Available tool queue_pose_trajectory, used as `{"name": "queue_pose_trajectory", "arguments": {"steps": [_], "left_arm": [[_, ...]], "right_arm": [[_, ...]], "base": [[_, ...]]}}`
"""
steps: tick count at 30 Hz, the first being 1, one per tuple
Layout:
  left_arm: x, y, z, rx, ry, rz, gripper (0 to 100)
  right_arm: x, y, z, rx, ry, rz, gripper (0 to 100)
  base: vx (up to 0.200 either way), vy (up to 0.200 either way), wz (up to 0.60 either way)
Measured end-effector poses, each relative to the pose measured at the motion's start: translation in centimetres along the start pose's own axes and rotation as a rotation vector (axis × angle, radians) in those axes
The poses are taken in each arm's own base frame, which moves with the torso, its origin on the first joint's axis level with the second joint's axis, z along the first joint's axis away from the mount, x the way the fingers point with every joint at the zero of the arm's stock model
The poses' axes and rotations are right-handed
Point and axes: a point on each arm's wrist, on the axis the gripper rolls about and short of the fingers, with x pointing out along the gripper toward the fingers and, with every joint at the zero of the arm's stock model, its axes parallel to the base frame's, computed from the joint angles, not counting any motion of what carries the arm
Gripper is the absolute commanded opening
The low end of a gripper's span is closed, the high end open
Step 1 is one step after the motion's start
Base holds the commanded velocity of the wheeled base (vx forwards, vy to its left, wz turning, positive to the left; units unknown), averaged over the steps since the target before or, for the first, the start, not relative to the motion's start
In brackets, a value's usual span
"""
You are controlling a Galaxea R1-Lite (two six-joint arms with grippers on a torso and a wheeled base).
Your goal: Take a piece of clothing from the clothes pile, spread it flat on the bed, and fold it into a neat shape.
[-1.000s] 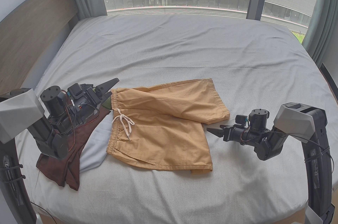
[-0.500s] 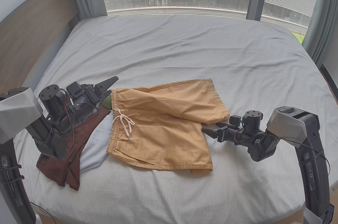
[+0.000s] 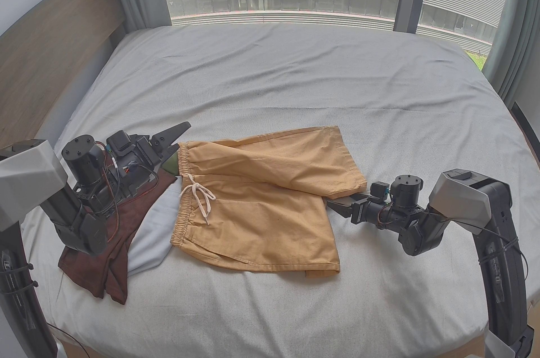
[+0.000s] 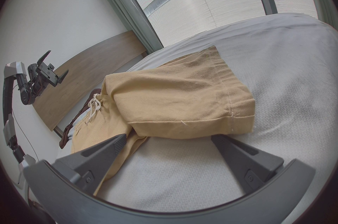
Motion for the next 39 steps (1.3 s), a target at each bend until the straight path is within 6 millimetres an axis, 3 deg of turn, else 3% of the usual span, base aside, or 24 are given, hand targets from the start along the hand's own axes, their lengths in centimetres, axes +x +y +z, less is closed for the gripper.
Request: {"name": "queue_pose_trajectory", "arguments": {"steps": [12, 28, 39], "left_arm": [[0.0, -0.1, 0.1, 0.003, -0.003, -0.002, 100], [-0.2, -0.1, 0.4, 0.006, -0.011, 0.000, 100], [-0.2, -0.2, 0.2, 0.003, -0.005, 0.000, 100]], "right_arm": [[1.0, 0.7, -0.8, -0.086, 0.051, -0.014, 100], [3.0, 5.0, -1.3, -0.068, 0.065, 0.066, 100], [3.4, 5.2, -0.8, -0.060, 0.039, 0.075, 100]], "base": [[0.000, 0.000, 0.00], [0.000, 0.000, 0.00], [0.000, 0.000, 0.00]]}}
